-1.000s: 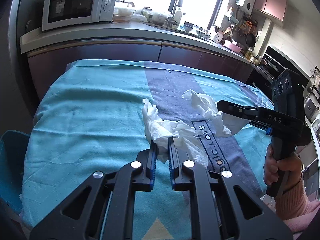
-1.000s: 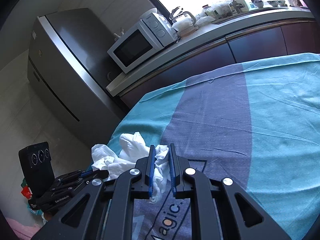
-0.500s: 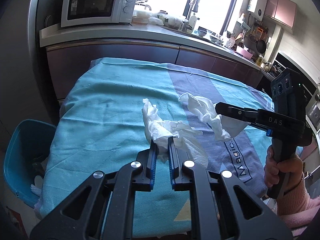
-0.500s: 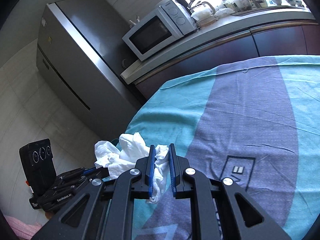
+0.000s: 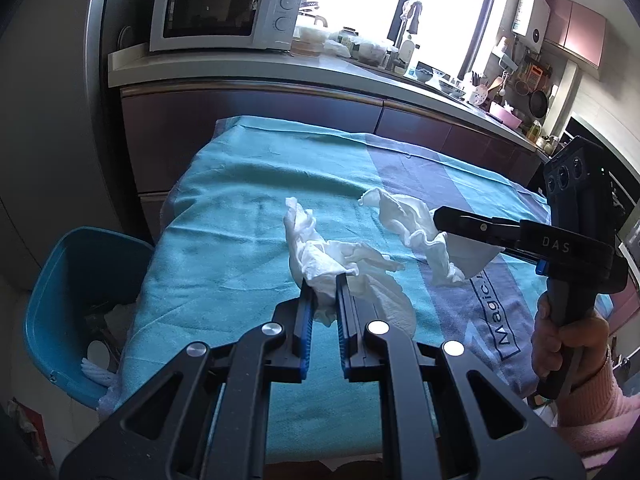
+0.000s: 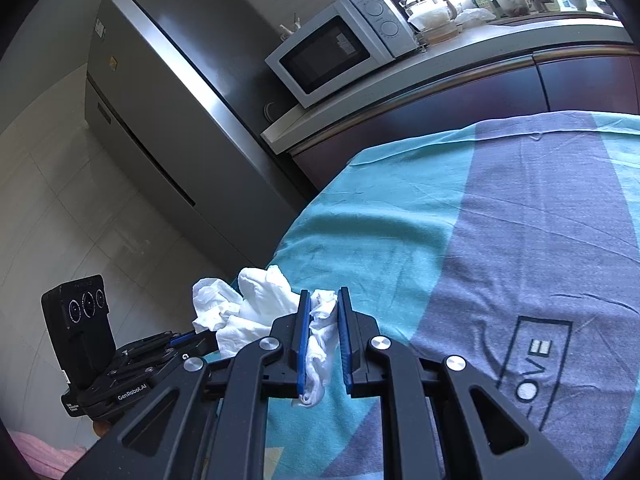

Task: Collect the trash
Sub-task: 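Lift both white tissues and carry them over the teal bin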

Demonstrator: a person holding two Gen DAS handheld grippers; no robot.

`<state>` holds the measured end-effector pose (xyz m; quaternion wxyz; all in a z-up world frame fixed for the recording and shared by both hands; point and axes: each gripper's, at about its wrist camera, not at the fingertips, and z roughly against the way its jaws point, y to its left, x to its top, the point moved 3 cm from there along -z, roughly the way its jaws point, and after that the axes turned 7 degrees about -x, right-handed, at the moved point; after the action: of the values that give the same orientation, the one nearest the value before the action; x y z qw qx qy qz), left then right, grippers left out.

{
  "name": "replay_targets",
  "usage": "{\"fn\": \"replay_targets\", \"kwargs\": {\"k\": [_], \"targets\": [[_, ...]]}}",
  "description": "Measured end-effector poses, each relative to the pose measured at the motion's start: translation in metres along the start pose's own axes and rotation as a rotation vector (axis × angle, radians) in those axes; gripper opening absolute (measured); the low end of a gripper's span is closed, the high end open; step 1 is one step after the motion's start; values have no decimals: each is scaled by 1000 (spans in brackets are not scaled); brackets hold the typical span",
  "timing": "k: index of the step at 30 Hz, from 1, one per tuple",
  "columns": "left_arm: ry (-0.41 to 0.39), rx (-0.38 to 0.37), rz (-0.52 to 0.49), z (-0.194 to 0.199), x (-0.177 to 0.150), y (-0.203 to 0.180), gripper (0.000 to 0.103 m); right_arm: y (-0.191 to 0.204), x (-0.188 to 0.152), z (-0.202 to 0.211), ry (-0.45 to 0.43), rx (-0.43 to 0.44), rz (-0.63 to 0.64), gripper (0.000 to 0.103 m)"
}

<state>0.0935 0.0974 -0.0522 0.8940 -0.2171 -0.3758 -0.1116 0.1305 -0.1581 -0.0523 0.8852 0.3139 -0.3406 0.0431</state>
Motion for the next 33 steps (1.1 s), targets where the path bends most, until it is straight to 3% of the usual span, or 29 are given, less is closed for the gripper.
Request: {"fn": "replay_targets", "kwargs": {"k": [33], "targets": [[-40,103,80,40,-11,58,11,54,3,-57,80,89,79,12]]}}
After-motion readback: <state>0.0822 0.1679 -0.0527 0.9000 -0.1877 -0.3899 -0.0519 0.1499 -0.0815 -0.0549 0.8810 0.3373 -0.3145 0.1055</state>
